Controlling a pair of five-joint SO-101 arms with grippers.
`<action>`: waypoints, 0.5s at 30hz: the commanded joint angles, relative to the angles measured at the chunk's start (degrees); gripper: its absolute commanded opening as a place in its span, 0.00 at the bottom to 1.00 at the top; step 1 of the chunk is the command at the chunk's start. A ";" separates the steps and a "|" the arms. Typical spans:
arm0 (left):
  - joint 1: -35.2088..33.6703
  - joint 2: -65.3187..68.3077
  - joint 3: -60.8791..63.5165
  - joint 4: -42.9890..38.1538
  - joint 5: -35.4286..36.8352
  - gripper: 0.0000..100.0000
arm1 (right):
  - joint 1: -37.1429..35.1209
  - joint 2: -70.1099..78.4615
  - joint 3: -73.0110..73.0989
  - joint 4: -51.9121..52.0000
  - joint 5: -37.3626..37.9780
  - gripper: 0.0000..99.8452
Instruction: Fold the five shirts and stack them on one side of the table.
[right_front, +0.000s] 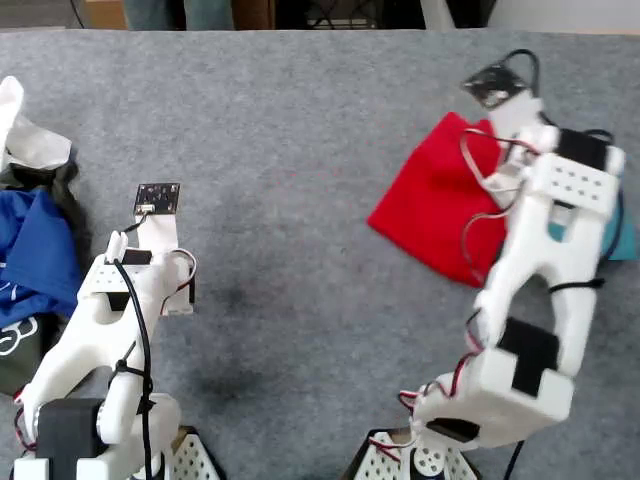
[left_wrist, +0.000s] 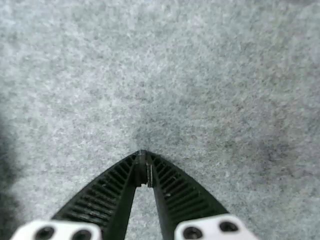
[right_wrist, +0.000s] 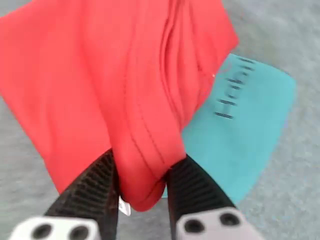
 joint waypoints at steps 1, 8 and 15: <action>-0.31 -1.32 -0.31 -0.62 0.09 0.03 | 5.27 4.70 -8.40 -4.31 1.05 0.01; -0.31 -1.32 -0.31 -0.62 0.09 0.03 | 10.64 20.70 -31.08 1.32 0.97 0.01; -0.31 -1.32 -0.31 -0.62 0.00 0.03 | 15.38 35.74 -56.66 13.80 0.97 0.01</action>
